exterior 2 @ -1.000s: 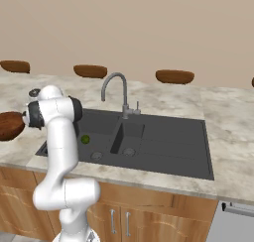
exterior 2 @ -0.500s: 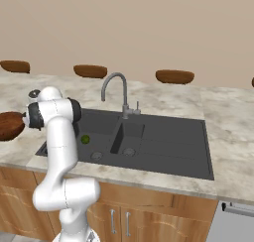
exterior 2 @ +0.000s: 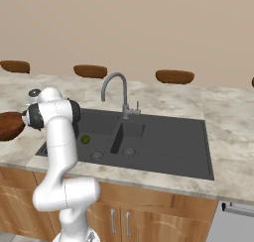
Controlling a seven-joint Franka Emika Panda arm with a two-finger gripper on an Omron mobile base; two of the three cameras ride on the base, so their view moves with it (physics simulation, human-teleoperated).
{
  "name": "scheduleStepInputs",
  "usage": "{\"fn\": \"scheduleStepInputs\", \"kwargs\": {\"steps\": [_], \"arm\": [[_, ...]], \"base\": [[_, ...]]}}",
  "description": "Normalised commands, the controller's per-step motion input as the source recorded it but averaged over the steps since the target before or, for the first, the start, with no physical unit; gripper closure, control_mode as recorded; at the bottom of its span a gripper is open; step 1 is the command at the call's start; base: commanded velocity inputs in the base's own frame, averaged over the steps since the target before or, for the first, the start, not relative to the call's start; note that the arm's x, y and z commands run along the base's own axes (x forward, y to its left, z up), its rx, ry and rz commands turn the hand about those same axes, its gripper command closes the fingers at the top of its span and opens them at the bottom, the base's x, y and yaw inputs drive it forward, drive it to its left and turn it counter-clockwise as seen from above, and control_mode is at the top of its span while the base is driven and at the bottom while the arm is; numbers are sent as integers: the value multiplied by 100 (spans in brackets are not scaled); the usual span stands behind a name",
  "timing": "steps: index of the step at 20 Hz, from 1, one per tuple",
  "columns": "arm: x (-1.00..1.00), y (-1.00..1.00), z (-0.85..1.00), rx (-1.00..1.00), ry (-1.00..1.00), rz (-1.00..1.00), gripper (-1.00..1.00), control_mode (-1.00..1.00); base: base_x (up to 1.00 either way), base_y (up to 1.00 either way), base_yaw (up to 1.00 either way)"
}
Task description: Remove the lemon wedge and lime from the sink. Then move the bowl and cup from the counter to the sink for washing.
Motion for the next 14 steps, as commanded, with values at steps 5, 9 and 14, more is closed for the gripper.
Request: {"fn": "scheduleStepInputs", "kwargs": {"steps": [5, 9, 14], "arm": [[4, 2, -2, 1, 0, -1, -100, -100], [0, 0, 18, 4, 0, -1, -100, -100], [-4, -9, 27, 6, 0, -2, -100, -100]], "base": [[0, 0, 0], [0, 0, 0], [0, 0, 0]]}}
